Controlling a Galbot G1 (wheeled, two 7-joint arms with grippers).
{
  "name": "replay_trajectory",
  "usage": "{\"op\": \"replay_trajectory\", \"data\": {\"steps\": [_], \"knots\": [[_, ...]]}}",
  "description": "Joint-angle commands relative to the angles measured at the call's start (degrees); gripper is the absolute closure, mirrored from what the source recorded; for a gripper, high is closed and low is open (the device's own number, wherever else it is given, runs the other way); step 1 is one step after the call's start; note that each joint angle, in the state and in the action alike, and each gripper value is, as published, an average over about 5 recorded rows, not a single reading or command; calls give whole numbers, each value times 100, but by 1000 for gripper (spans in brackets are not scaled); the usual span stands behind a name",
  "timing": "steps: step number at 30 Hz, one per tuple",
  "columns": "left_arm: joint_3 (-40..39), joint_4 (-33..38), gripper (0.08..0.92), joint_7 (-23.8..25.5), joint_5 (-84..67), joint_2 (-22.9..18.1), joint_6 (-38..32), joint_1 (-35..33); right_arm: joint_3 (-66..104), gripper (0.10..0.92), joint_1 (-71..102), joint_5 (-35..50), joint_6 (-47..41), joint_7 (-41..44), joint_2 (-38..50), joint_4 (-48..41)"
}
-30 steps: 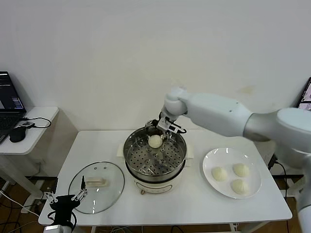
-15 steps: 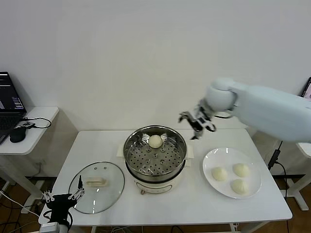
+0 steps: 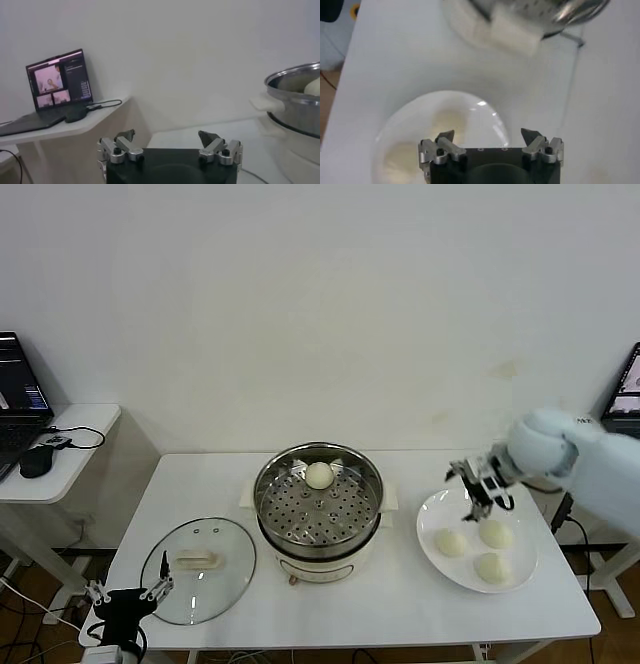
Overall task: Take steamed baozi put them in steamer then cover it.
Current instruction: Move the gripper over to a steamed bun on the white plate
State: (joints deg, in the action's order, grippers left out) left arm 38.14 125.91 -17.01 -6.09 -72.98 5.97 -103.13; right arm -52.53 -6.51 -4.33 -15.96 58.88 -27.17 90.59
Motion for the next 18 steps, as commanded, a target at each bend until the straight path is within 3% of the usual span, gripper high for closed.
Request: {"op": "replay_trajectory", "data": {"steps": [1, 18], "knots": [[10, 3, 177, 4, 9, 7, 40, -15, 965, 203, 1484, -465, -139, 15, 216, -233], [175, -70, 177, 24, 9, 31, 41, -32, 1432, 203, 1880, -774, -70, -204, -973, -1315]]}}
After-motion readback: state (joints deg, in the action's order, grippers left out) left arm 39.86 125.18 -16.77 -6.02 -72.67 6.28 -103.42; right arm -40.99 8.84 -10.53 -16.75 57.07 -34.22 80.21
